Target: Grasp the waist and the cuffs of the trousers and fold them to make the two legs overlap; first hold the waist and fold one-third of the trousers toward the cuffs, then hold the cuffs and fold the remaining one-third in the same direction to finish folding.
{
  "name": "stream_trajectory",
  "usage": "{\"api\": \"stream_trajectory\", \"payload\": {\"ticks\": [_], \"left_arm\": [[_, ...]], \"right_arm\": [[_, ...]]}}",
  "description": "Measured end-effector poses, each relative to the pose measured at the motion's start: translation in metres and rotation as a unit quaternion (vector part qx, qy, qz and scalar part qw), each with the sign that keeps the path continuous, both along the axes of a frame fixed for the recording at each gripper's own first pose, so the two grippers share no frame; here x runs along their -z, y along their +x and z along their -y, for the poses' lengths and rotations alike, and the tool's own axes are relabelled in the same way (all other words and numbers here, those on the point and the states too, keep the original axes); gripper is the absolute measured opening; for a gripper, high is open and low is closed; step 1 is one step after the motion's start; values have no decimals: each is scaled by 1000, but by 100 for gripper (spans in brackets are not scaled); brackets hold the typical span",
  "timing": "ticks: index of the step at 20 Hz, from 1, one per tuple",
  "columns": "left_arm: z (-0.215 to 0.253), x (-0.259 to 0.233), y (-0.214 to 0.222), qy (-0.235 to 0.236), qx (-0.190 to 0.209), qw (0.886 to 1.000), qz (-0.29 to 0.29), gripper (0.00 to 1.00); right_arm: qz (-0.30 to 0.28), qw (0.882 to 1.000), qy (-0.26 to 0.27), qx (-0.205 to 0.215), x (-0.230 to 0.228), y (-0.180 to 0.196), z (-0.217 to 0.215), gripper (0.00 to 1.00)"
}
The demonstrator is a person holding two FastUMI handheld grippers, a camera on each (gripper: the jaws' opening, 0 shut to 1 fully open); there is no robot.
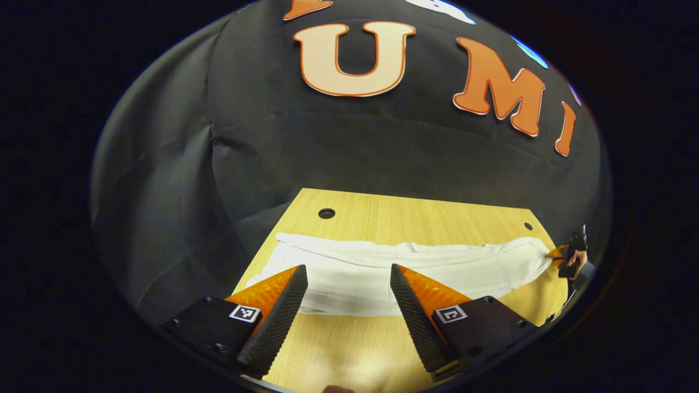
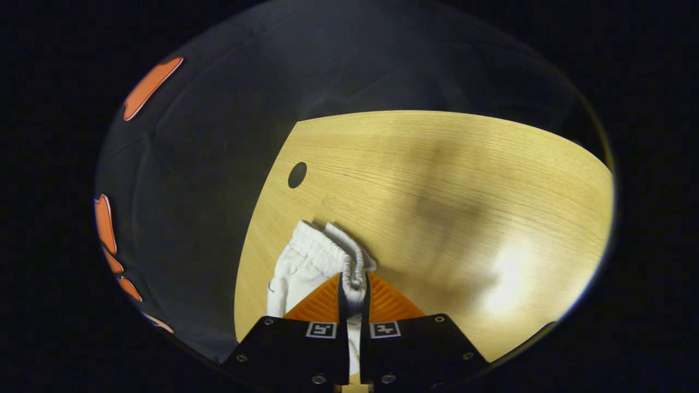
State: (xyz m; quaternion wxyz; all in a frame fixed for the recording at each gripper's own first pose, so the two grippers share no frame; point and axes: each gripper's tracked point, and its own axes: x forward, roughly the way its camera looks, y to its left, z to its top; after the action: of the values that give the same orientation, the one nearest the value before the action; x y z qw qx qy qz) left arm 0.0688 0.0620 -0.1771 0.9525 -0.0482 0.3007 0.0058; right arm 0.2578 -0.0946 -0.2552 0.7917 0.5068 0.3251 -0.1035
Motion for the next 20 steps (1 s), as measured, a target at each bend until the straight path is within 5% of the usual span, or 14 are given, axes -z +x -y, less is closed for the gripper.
{"api": "stream_trajectory", "payload": {"ticks": [10,20], "left_arm": [[18,26,3,-18,80,996,-21,100],[-42,66,6,-42,82,995,-50,100]], "right_arm": [[85,996,-27,-12,-40,-45,6,7],[167,985,-21,-46,-31,-34,-6,8]]}}
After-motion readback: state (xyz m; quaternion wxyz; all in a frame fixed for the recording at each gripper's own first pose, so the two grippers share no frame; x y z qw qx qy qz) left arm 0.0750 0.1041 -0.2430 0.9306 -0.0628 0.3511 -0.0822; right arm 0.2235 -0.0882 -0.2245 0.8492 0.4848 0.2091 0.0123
